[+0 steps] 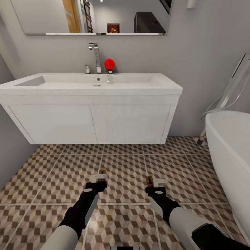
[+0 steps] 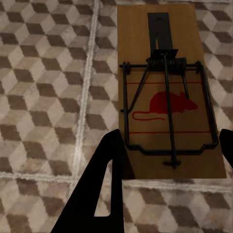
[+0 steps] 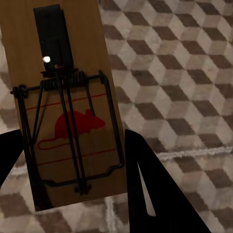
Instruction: Take the four mousetraps from the cabinet in the bathroom and place them on the bathroom floor. Make sure all four end up on the same floor surface, and ensure that at least two of them are either under or directly next to the same bathroom sink.
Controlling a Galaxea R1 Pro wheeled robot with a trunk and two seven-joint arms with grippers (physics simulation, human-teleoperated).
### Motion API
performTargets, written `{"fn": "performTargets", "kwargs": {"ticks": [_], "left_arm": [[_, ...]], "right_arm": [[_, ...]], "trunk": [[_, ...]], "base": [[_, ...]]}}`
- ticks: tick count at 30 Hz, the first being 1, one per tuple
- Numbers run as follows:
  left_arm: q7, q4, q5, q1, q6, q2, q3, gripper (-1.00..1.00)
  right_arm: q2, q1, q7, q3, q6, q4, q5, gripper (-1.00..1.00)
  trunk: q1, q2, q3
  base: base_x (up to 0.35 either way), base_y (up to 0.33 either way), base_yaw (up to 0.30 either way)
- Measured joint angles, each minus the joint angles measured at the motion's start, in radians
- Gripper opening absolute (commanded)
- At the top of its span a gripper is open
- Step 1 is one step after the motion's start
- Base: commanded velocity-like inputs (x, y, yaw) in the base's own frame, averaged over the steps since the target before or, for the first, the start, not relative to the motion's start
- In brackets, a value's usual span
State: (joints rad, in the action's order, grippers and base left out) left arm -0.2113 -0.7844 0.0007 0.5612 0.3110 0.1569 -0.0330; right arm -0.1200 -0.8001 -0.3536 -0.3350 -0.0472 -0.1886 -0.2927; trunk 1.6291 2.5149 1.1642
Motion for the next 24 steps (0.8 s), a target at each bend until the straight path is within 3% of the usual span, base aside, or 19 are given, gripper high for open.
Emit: {"fn": "performTargets", "kwargs": {"ticks": [17, 24], "left_arm": [[0.001, -0.006, 0.007, 0.0, 0.003, -0.001, 0.002, -1.0], [0.002, -0.005, 0.009, 0.0, 0.004, -0.001, 0.004, -1.0]], "right_arm": [[0.0, 0.0, 0.0, 0.0, 0.0, 0.0, 0.0, -1.0], [0.0, 0.0, 0.0, 0.0, -0.001, 0.0, 0.0, -1.0]], "trunk": [[0.0, 0.0, 0.0], [0.0, 0.0, 0.0]], "base": [[0.311, 0.0, 0.0], [0.059, 0.0, 0.0]]}}
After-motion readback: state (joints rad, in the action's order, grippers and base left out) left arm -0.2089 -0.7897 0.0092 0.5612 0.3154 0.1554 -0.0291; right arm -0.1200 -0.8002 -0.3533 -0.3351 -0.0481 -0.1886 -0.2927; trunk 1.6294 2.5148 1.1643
